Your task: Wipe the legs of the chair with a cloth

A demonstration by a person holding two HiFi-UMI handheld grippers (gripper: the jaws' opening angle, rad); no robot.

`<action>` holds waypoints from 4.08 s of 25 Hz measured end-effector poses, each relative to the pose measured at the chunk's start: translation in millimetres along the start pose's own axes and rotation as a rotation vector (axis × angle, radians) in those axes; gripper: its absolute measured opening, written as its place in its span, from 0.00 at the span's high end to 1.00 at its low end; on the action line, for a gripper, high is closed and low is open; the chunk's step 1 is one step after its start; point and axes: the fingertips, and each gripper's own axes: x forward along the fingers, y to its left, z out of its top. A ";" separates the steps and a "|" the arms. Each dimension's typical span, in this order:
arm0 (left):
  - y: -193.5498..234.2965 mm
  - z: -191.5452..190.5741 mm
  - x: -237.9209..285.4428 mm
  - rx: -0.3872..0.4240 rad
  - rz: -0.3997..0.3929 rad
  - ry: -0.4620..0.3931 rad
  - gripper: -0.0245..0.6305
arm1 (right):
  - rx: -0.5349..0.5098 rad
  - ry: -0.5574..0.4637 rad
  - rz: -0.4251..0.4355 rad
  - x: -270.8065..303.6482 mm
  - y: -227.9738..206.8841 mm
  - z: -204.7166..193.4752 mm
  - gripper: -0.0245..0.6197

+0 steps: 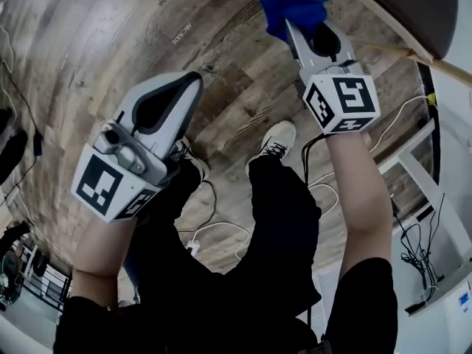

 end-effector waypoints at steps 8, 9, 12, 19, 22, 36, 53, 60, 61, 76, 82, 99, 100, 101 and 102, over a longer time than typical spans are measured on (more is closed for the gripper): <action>-107.3 57.0 -109.9 -0.009 0.045 0.144 0.95 | 0.035 0.006 0.006 -164.7 58.1 108.4 0.78; -123.9 70.0 -121.1 -0.003 0.034 0.156 0.95 | 0.042 0.010 0.006 -186.1 65.7 123.8 0.78; -166.8 116.9 -140.6 -0.012 0.001 0.170 0.95 | 0.078 0.020 0.001 -242.2 83.2 176.2 0.78; -242.6 243.6 -146.4 -0.037 -0.054 0.170 0.95 | 0.265 -0.034 -0.029 -339.1 112.8 301.4 0.78; -266.3 296.6 -152.3 0.011 -0.086 0.143 0.95 | 0.311 -0.107 -0.071 -372.3 128.2 354.4 0.78; -368.3 425.7 -181.5 0.009 -0.280 0.076 0.95 | 0.355 -0.289 -0.140 -493.2 213.5 486.8 0.78; -385.2 433.7 -240.0 0.031 -0.346 0.099 0.95 | 0.352 -0.288 -0.145 -527.6 298.3 494.5 0.78; -369.9 428.0 -265.8 0.020 -0.374 0.136 0.96 | 0.381 -0.286 -0.153 -512.4 336.5 491.0 0.78; -370.4 429.3 -269.2 0.024 -0.386 0.144 0.96 | 0.392 -0.289 -0.155 -511.2 341.1 492.2 0.78; -369.2 430.0 -275.1 -0.031 -0.398 0.091 0.96 | 0.349 -0.250 -0.153 -512.1 354.9 485.1 0.78; -378.6 422.6 -272.6 0.047 -0.423 0.132 0.96 | 0.341 -0.242 -0.141 -510.6 351.3 486.3 0.78; -383.1 413.7 -275.2 0.038 -0.445 0.158 0.95 | 0.356 -0.227 -0.130 -504.1 356.2 482.3 0.78; -383.4 414.3 -275.1 0.039 -0.447 0.159 0.96 | 0.356 -0.228 -0.133 -504.8 356.1 482.4 0.78; -383.7 414.6 -275.1 0.040 -0.448 0.159 0.96 | 0.357 -0.229 -0.136 -505.4 356.2 482.5 0.78; -383.9 414.7 -275.1 0.040 -0.449 0.160 0.96 | 0.358 -0.230 -0.139 -505.9 356.3 482.4 0.78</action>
